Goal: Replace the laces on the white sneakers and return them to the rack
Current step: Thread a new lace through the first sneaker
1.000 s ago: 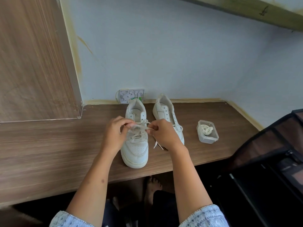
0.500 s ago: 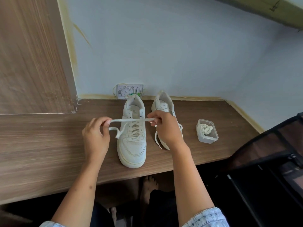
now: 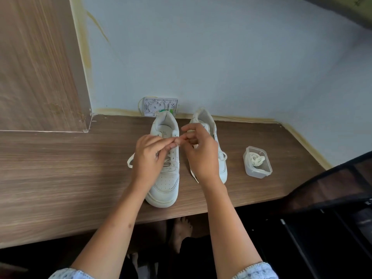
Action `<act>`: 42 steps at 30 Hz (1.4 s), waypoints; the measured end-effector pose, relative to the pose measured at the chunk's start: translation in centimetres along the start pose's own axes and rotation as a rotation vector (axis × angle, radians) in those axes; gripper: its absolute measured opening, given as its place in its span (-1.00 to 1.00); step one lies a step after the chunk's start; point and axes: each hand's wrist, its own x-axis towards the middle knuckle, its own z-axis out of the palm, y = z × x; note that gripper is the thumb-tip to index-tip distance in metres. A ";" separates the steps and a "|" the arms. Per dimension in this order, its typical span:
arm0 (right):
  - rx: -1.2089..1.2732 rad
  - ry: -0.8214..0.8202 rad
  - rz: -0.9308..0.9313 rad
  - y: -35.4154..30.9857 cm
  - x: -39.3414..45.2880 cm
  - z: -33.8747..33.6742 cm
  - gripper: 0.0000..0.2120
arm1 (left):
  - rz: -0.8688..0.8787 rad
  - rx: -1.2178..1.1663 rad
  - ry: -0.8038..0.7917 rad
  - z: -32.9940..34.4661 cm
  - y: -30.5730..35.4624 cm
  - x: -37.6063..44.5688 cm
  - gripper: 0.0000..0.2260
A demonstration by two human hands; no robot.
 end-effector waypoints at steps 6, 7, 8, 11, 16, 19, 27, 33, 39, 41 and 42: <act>-0.044 0.097 0.084 2.1 -0.1 0.3 -0.85 | -0.104 0.221 0.034 -0.5 -1.2 0.5 -0.92; -0.066 0.086 0.089 2.4 -0.1 0.5 -0.87 | -0.083 0.268 0.016 -0.4 -1.3 0.6 -0.92; -0.086 0.072 0.090 2.6 -0.1 0.7 -0.89 | -0.051 0.314 -0.004 -0.3 -1.4 0.6 -0.91; -0.144 0.041 0.072 3.0 0.2 1.3 -0.87 | 0.012 0.392 -0.047 0.0 -1.4 0.8 -0.94; -0.178 -0.003 0.059 3.4 0.6 1.8 -0.86 | -0.014 0.438 -0.056 0.0 -1.2 1.4 -0.93; -0.157 -0.036 0.078 3.6 0.7 1.8 -0.86 | -0.032 0.455 -0.033 0.0 -0.9 1.6 -0.91; -0.235 -0.033 0.061 4.0 0.9 2.7 -0.75 | -0.030 0.436 -0.039 0.2 -0.9 1.4 -0.89; -0.414 0.013 -0.043 3.8 0.9 3.5 -0.72 | -0.054 0.392 -0.073 0.1 -1.2 1.6 -0.84; -0.337 -0.030 0.034 2.7 1.1 2.7 -0.64 | -0.067 0.384 -0.091 -0.1 -1.3 1.5 -0.84; -0.273 -0.045 0.079 2.8 1.2 2.5 -0.65 | -0.053 0.386 -0.121 0.1 -1.4 1.5 -0.84; -0.247 -0.045 0.091 2.9 1.2 2.5 -0.66 | -0.046 0.386 -0.131 0.2 -1.4 1.5 -0.84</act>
